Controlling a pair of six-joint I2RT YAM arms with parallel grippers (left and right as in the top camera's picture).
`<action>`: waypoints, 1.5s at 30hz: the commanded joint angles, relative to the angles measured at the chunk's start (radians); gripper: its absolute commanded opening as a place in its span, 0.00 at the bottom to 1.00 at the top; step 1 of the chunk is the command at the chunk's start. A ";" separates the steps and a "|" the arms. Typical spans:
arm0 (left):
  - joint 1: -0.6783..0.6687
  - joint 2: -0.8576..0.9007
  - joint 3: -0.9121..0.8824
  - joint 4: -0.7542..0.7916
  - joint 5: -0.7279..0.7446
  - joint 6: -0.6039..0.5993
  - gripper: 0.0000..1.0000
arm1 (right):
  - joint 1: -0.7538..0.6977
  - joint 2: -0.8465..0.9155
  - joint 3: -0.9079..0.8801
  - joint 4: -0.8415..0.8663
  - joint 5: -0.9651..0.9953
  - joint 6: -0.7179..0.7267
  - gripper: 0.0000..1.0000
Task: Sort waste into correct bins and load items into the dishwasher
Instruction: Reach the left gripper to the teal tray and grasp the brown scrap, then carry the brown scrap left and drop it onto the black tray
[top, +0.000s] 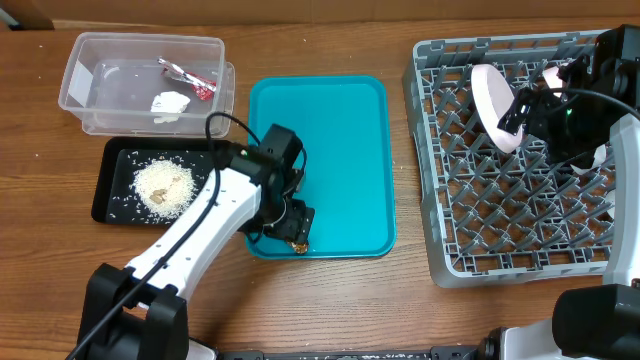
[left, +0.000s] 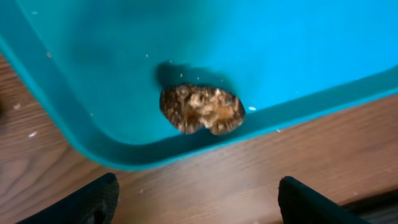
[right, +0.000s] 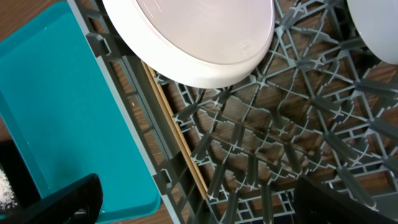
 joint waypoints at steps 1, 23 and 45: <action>-0.006 -0.003 -0.066 0.070 0.008 -0.044 0.84 | -0.002 0.000 0.003 -0.001 -0.006 0.001 1.00; -0.006 -0.003 -0.225 0.323 -0.001 -0.121 0.45 | -0.002 0.000 0.003 -0.002 -0.006 0.000 1.00; -0.006 0.057 -0.208 0.335 0.003 -0.150 0.17 | -0.002 0.000 0.003 -0.002 -0.006 0.000 1.00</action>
